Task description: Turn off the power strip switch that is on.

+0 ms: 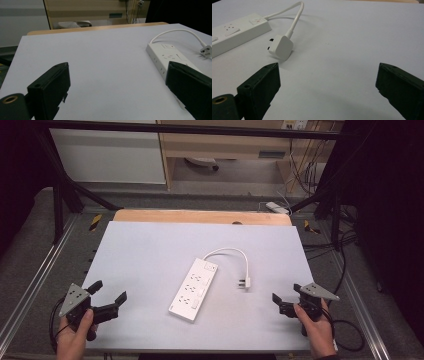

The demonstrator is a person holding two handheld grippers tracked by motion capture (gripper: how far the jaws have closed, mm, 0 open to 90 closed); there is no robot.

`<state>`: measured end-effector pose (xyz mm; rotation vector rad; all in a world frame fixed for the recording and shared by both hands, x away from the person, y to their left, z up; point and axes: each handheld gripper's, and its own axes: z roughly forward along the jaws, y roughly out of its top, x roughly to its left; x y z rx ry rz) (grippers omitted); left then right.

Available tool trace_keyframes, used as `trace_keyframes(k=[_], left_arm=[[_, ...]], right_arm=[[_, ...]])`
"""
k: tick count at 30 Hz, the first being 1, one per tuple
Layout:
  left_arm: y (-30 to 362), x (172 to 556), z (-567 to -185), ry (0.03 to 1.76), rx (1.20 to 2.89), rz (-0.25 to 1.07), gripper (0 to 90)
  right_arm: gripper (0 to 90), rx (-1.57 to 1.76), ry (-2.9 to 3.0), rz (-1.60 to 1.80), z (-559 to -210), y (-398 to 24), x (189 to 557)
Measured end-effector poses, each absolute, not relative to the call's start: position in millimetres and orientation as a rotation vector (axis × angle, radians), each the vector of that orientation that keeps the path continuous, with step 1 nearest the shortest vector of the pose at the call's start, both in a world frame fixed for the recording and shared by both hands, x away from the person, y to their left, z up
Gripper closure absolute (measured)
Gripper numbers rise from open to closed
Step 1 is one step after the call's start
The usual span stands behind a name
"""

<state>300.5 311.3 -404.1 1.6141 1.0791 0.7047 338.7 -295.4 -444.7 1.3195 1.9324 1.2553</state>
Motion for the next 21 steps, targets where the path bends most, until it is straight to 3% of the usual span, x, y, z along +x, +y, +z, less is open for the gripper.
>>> trace_keyframes(k=[21], left_arm=[[308.8, 301.3, -405.2, 1.067, 1.606, 0.681, 5.7]], right_arm=[[3.8, 1.239, 1.825, 1.407, -427.8, -294.4, 332.5]])
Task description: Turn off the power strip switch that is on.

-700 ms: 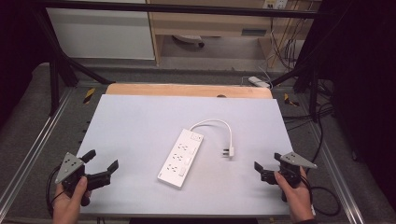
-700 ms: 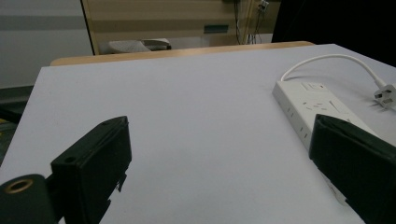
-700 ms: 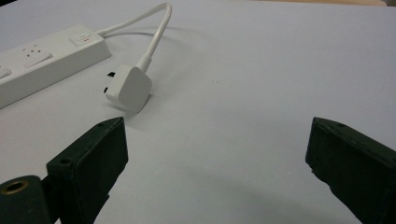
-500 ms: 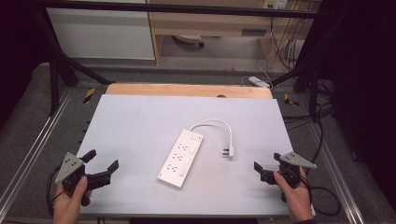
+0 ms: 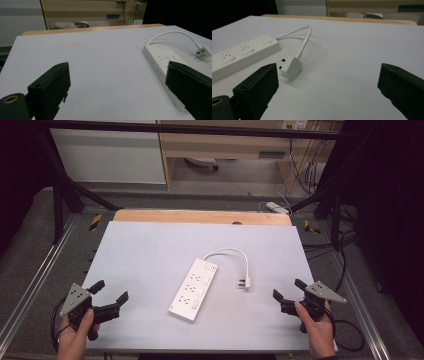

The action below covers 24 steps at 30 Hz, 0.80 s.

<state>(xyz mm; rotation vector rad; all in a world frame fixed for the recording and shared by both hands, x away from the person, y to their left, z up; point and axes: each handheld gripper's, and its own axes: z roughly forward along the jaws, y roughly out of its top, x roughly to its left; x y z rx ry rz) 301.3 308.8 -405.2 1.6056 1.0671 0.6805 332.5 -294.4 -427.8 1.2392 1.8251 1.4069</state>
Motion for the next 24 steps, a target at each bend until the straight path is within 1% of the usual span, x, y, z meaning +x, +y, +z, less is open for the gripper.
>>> trace_keyframes(k=[12, 24], left_arm=[[306.7, 302.7, -407.3, 1.059, 1.629, 0.667, 5.1], [303.7, 302.6, -407.3, 1.051, 1.64, 0.674, 4.7]], right_arm=[[2.9, 1.228, 1.772, 1.47, -416.8, -294.3, 331.7], [2.1, 1.156, 1.825, 1.489, -398.0, -273.8, 333.7]])
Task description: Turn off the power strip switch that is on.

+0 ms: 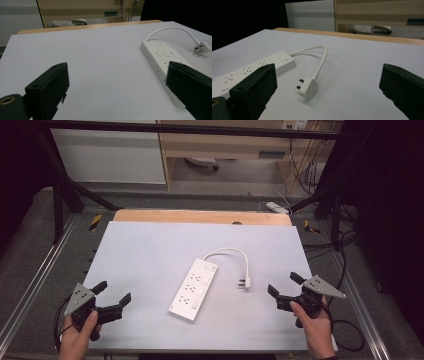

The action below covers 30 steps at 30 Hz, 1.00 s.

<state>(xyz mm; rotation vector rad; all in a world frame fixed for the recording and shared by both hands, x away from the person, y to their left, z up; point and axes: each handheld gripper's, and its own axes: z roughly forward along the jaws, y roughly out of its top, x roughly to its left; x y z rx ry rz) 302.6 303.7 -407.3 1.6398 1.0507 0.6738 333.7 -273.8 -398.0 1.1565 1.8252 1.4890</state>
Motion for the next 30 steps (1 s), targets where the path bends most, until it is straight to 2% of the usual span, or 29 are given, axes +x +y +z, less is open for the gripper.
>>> trace_keyframes(k=[9, 30], left_arm=[[300.5, 302.6, -407.8, 1.038, 1.654, 0.676, 4.8], [299.9, 302.3, -407.8, 1.035, 1.637, 0.676, 4.9]], right_arm=[[2.6, 1.112, 1.858, 1.51, -384.6, -262.0, 339.7], [4.4, 1.052, 1.877, 1.526, -380.1, -230.9, 347.4]])
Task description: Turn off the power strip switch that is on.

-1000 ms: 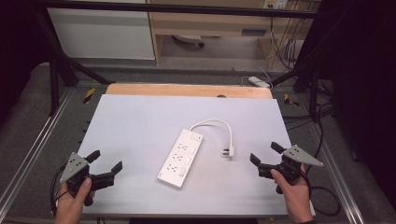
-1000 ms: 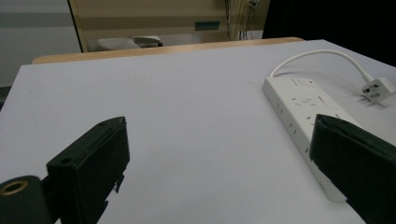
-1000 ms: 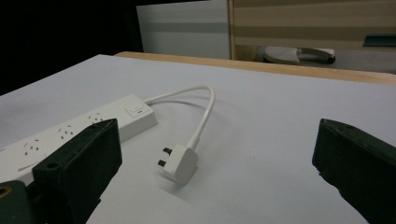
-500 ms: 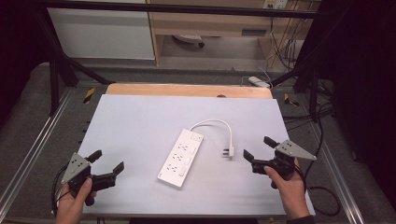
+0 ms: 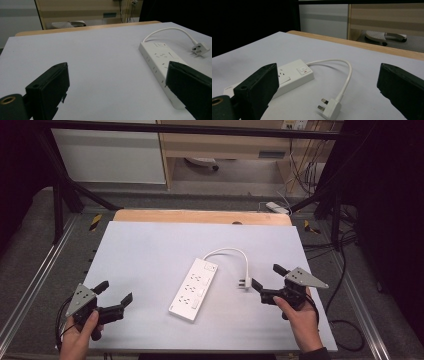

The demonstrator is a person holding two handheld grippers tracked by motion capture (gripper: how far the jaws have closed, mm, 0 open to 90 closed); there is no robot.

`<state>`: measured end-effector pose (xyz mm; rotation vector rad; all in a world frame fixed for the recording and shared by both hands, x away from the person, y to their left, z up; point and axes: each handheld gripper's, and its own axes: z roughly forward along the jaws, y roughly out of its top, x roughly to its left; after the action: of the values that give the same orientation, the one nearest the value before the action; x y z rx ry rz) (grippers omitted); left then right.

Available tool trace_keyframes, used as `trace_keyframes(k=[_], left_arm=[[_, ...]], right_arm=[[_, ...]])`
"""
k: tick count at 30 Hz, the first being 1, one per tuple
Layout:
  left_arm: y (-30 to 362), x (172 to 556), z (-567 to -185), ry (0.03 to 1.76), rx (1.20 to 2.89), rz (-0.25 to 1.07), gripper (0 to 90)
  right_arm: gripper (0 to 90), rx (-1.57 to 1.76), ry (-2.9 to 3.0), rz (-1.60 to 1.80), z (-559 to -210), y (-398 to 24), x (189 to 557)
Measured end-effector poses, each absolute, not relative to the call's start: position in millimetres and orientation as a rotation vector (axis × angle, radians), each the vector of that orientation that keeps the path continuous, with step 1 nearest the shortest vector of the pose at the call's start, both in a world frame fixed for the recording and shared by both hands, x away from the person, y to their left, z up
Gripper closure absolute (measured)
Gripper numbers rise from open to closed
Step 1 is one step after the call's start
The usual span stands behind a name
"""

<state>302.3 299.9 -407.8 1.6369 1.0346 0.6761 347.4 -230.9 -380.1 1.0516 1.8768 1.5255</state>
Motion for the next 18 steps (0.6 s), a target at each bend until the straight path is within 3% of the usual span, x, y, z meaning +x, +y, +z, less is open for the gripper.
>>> trace_keyframes(k=[18], left_arm=[[298.0, 302.9, -408.1, 1.042, 1.642, 0.69, 4.9]], right_arm=[[5.5, 1.019, 1.942, 1.556, -375.4, -204.8, 352.5]])
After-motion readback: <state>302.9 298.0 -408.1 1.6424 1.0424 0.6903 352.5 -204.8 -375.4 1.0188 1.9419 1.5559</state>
